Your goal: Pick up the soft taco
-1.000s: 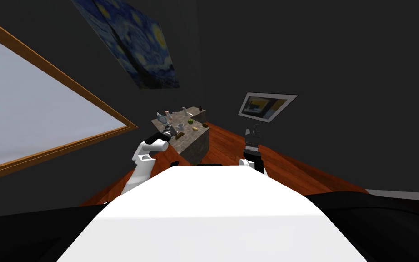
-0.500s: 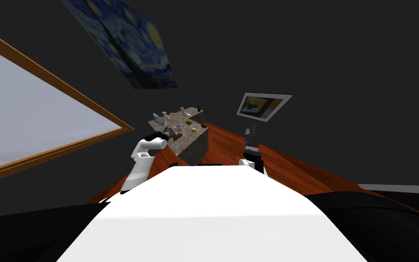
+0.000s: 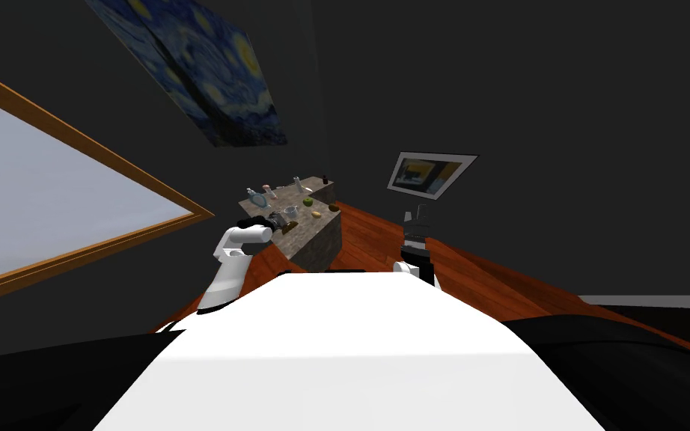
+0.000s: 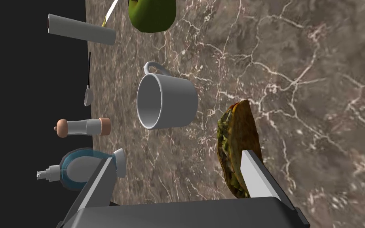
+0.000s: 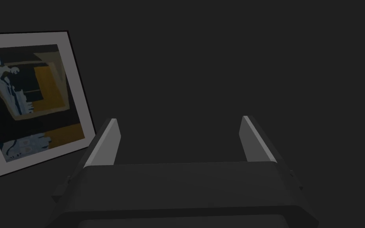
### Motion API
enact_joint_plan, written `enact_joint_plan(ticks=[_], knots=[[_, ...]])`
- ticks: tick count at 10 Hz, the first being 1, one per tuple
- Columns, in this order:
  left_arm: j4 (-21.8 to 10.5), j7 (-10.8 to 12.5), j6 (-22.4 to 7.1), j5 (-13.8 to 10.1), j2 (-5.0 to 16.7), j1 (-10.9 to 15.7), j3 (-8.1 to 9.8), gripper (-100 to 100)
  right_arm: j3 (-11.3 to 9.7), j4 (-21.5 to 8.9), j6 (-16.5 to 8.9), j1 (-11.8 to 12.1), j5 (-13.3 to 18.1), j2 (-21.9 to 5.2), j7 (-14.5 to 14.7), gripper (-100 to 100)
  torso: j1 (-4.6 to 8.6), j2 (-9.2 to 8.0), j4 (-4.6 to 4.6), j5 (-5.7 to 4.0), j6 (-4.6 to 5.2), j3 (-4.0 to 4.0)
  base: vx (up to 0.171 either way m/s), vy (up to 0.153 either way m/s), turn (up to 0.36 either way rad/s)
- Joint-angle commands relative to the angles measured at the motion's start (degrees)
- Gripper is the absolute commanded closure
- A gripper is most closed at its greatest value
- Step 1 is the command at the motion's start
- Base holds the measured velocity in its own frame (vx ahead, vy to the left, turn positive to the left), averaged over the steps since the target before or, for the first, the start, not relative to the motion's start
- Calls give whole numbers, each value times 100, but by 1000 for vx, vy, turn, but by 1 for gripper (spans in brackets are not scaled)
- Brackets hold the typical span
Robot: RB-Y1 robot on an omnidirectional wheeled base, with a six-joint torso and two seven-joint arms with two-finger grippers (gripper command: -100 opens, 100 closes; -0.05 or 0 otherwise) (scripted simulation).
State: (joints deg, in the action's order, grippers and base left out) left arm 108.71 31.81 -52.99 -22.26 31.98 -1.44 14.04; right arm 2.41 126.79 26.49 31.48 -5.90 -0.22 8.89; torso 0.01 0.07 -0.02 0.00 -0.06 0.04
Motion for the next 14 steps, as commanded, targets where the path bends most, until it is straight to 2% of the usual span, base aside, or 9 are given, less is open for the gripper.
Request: enact_joint_plan(ticks=[1, 2, 3, 5, 6, 7, 8, 9, 14], knots=[[-232, 100, -286, -125, 84, 109, 96, -100, 0, 0, 0, 0, 0, 0, 0, 0, 0, 0, 0, 0, 0, 0, 38, -12, -77], [-232, 100, -473, -125, 84, 109, 96, -100, 0, 0, 0, 0, 0, 0, 0, 0, 2, 5, -1, -1, 2, 3, 32, -8, -34], [-446, 177, -631, -234, 155, 202, 178, -100, 0, 0, 0, 0, 0, 0, 0, 0, 1, 4, -1, 0, 0, 2, 33, -7, -69], [-446, 177, -866, -234, 155, 202, 178, -100, 0, 0, 0, 0, 0, 0, 0, 0, -1, 2, 0, 0, -1, 1, 23, -2, -12], [-661, 249, -1100, -342, 224, 292, 260, -100, 0, 0, 0, 0, 0, 0, 0, 0, -2, -2, 0, 0, -1, -1, 29, -5, -60], [-661, 249, -1223, -342, 224, 292, 260, -100, 0, 0, 0, 0, 0, 0, 0, 0, -2, 2, 0, 0, 1, 1, 28, -1, -43], [-874, 315, -1370, -448, 290, 377, 341, -100, 0, 0, 0, 0, 0, 0, 0, 0, -2, 2, 0, 0, 0, 1, 33, -1, -68], [-874, 315, -1544, -448, 290, 377, 341, -100, 0, 0, 0, 0, 0, 0, 0, 0, -2, 3, 0, 0, 0, 1, 33, 0, -26], [-1440, 490, -2427, -745, 482, 608, 569, -100, 0, 0, 0, 0, 0, 0, 0, 0, -1, 4, -1, 0, -1, 2, 38, -2, -44]])
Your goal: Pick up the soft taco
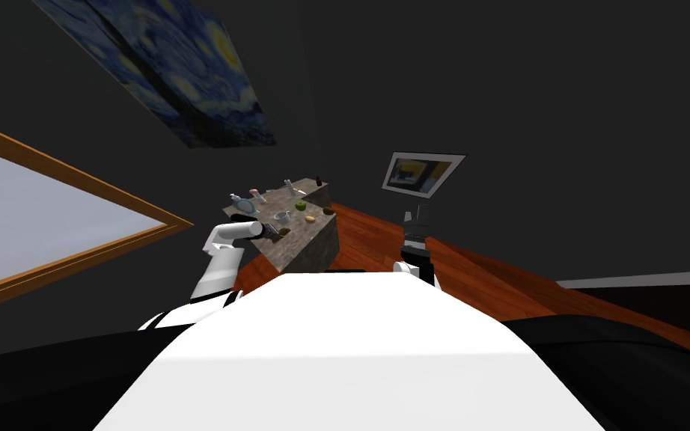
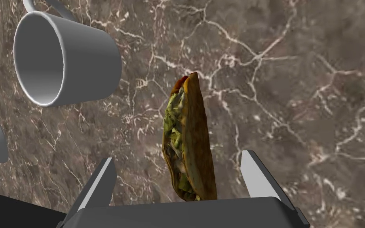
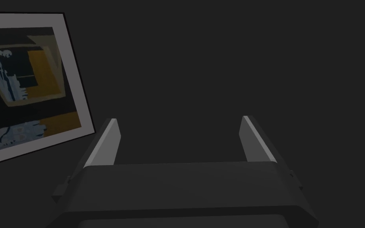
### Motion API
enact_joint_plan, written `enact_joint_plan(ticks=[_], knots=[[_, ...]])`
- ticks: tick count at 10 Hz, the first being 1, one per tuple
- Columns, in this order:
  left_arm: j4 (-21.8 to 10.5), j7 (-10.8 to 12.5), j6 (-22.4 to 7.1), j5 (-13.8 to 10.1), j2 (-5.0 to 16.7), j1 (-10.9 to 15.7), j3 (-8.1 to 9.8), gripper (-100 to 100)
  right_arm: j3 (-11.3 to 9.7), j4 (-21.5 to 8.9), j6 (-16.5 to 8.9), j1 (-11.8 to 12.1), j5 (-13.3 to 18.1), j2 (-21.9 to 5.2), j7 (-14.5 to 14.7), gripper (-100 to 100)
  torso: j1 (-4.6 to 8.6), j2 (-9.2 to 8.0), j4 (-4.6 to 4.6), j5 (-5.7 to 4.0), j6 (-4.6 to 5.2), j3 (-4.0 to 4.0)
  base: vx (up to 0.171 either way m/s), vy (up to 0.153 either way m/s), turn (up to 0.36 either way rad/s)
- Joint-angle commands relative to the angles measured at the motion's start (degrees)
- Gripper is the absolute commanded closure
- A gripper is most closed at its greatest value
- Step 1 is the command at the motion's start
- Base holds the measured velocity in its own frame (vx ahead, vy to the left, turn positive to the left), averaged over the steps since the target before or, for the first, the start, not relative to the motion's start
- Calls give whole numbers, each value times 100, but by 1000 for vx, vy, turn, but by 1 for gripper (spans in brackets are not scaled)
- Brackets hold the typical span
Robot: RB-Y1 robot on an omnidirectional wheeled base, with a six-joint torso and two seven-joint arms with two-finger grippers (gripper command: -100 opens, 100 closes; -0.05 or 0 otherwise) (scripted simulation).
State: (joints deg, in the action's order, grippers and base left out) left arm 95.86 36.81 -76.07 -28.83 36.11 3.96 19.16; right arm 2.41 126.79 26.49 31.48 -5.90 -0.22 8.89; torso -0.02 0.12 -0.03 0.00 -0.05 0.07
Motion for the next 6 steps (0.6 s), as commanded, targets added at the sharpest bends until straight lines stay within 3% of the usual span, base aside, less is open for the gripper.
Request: enact_joint_plan(ticks=[1, 6], knots=[[-191, -10, -234, -88, 69, 68, 57, -100, 0, 0, 0, 0, 0, 0, 0, 0, 0, 0, 0, 0, 0, 0, 32, 4, -28], [-686, 136, -1003, -336, 253, 258, 251, -100, 0, 0, 0, 0, 0, 0, 0, 0, 1, -4, 1, 0, -2, -2, 32, 1, -35]])
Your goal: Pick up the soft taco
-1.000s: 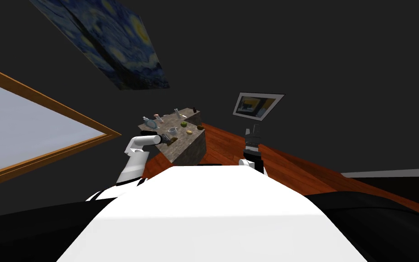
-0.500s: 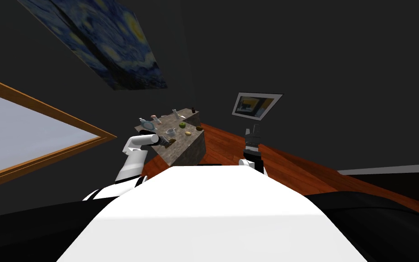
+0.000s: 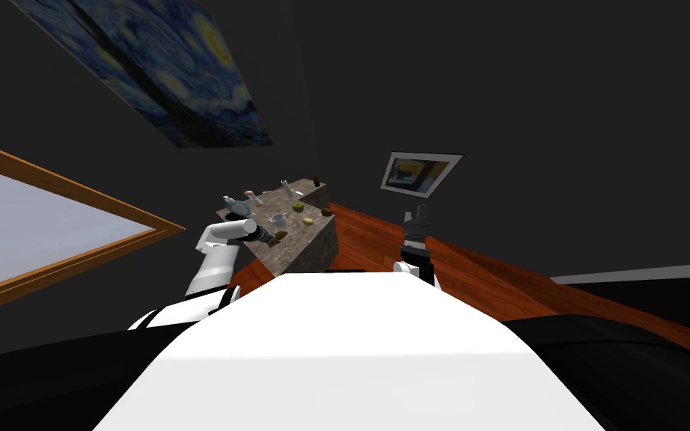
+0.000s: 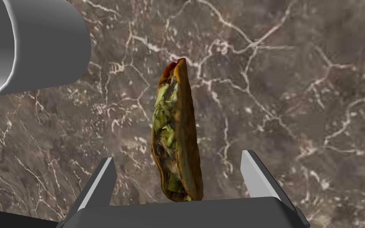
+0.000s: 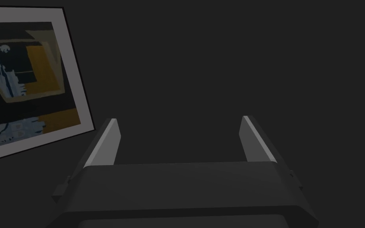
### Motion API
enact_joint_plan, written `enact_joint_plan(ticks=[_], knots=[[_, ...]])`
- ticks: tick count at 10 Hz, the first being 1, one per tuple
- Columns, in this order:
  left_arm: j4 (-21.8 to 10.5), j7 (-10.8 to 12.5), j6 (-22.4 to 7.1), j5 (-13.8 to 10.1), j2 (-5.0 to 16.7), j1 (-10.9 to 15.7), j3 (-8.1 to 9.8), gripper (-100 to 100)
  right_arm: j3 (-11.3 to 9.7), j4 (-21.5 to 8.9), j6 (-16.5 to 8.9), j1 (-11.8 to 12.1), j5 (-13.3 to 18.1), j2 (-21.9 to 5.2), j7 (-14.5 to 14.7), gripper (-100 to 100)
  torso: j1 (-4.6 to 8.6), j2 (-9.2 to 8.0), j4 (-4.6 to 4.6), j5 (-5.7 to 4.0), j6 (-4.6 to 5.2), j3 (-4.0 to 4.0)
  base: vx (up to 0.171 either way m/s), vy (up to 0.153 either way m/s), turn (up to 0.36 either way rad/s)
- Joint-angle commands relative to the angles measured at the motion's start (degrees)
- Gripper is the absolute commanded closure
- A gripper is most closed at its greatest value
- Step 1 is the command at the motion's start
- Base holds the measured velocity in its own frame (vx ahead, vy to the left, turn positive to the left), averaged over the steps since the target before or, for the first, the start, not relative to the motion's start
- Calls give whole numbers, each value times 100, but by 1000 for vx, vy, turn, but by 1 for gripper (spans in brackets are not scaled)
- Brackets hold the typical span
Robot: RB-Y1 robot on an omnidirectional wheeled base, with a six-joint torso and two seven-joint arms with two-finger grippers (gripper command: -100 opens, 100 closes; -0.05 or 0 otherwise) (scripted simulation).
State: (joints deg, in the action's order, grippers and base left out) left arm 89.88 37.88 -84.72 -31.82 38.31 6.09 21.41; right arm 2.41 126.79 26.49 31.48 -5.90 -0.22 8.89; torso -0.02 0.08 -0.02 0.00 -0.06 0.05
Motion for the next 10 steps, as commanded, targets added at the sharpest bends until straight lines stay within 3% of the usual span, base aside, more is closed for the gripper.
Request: enact_joint_plan(ticks=[1, 6, 8, 9, 10], knots=[[-88, 29, -177, -36, 34, 46, 26, -100, 0, 0, 0, 0, 0, 0, 0, 0, 0, 0, 0, 0, 0, 0, 24, 5, -23], [-506, 174, -905, -254, 218, 219, 199, -100, 0, 0, 0, 0, 0, 0, 0, 0, -2, -2, 0, 0, 0, -1, 29, 9, -36], [-618, 221, -1116, -316, 287, 270, 249, -100, 0, 0, 0, 0, 0, 0, 0, 0, 1, -9, 2, 0, -1, -5, -2, 2, -6], [-601, 201, -1041, -297, 275, 272, 231, -100, 0, 0, 0, 0, 0, 0, 0, 0, 0, -12, 3, 0, -1, -7, 0, 0, 0], [-610, 204, -1064, -302, 280, 275, 235, 0, 0, 0, 0, 0, 0, 0, 0, 0, 2, -13, 3, 0, -1, -7, 0, 0, 0]])
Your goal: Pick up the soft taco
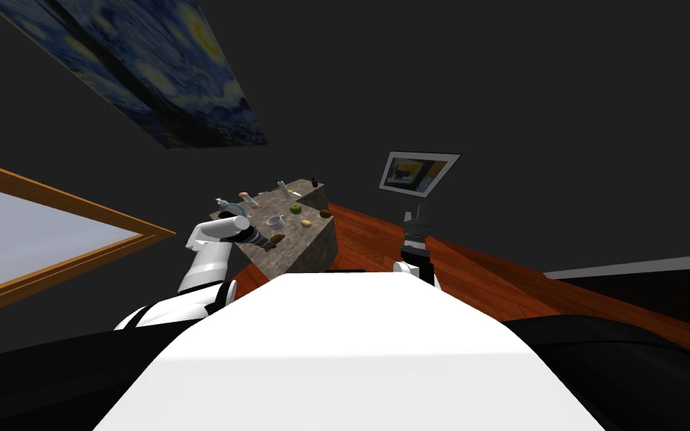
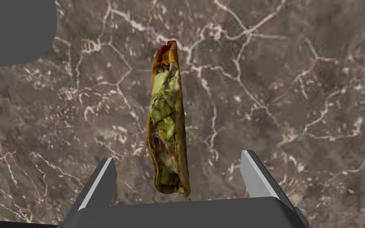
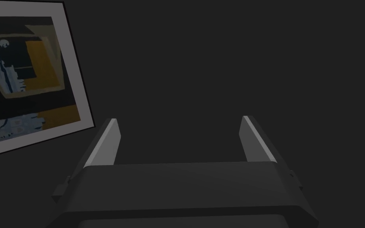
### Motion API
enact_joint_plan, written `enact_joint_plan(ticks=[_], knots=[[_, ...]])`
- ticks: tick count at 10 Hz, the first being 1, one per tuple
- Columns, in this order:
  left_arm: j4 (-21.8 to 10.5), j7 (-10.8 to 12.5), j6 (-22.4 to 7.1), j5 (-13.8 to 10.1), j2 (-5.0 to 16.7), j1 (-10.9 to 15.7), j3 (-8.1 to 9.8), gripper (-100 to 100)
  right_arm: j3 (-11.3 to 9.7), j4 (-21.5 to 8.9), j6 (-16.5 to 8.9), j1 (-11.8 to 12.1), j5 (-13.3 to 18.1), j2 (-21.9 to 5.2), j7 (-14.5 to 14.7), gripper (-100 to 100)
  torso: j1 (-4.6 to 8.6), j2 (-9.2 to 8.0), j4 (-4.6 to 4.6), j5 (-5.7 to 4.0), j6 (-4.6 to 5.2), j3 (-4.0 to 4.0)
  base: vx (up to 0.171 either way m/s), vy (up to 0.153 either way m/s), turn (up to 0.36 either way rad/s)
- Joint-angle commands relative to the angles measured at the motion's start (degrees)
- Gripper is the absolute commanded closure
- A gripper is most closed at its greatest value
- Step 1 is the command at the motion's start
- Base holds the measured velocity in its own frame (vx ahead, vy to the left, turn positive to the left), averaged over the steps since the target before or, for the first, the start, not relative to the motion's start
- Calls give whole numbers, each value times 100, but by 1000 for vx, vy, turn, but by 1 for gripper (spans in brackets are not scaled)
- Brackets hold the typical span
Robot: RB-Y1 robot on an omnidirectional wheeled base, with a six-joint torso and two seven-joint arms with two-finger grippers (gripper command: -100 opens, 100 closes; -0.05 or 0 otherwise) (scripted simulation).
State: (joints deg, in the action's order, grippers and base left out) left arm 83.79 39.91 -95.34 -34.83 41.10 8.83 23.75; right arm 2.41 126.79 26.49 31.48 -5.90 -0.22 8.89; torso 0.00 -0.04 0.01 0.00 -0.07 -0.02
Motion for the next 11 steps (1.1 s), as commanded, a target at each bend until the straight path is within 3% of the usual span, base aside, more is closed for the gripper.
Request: enact_joint_plan(ticks=[1, 3, 4, 5, 9, 10, 11], knots=[[-134, -59, 162, 56, -67, -9, -34, -100, 0, 0, 0, 0, 0, 0, 0, 0, 0, 0, 0, 0, 0, 0, 0, 0, 0], [-269, -118, 324, 113, -133, -18, -69, -100, 0, 0, 0, 0, 0, 0, 0, 0, 0, 1, -1, 0, 0, 1, 0, 0, 0], [-226, -88, 250, 96, -109, 0, -63, -100, 0, 0, 0, 0, 0, 0, 0, 0, 0, 1, -1, 0, 0, 1, 0, 0, 0], [-233, -94, 270, 99, -114, -2, -65, 100, 0, 0, 0, 0, 0, 0, 0, 0, 0, 1, 0, 0, 0, 0, 0, 0, 0], [-230, -91, 269, 99, -109, 2, -61, 100, 0, 0, 0, 0, 0, 0, 0, 0, -3, 2, -4, 6, 1, 3, 0, 0, 0], [-229, -92, 269, 99, -108, 2, -61, 0, 0, 0, 0, 0, 0, 0, 0, 0, -3, 2, -4, 6, 1, 3, 0, 0, 0], [-67, -30, 81, 28, -33, -4, -17, 100, 0, 0, 0, 0, 0, 0, 0, 0, -4, 2, -4, 6, 1, 3, 3, 4, -11]])
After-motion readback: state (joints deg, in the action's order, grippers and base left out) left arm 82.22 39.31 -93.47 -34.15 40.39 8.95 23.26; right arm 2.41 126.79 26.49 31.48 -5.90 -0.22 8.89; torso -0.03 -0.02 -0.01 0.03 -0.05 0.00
